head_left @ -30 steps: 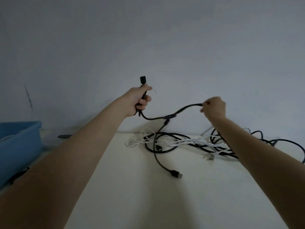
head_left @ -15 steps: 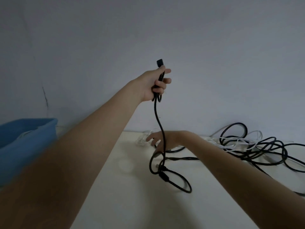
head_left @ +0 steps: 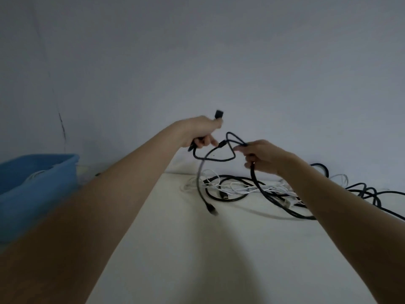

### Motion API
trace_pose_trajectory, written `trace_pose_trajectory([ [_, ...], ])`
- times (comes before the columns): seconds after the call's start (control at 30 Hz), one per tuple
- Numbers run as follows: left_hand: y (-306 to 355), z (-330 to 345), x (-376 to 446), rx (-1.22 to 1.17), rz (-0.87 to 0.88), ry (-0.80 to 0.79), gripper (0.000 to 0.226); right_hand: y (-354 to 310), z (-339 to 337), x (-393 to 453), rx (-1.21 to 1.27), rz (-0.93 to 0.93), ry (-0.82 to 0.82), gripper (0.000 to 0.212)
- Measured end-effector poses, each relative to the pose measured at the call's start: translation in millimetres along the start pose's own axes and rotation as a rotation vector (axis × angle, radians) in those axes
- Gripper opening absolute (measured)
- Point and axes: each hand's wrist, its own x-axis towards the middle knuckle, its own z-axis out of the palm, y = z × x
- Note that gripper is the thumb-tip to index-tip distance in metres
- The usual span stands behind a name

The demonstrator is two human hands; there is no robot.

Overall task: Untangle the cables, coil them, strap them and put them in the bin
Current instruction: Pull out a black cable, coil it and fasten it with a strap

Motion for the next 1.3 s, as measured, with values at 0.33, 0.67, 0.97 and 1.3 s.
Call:
trace_pose_trajectory([
  [0.33, -29, 18, 11, 0.782, -0.144, 0.034, 0.030, -30, -31, 4, 0.108, -0.184, 0.728, 0.036],
  [0.67, -9, -10, 9, 0.558, -0.079, -0.008, 0.031, -1, -44, -2, -1.157, 0.256, 0.370, 0.020],
  [0.97, 8, -9, 2, 0.142, 0.013, -0.070, 0.015, -31, 30, -16, -0.779, -0.282, -0.110, 0.030],
  [1.3, 7, -19, -22, -0.380, 0.015, -0.292, 0.036, -7, 5, -8, -0.477, 0.023, -0.410, 0.038],
])
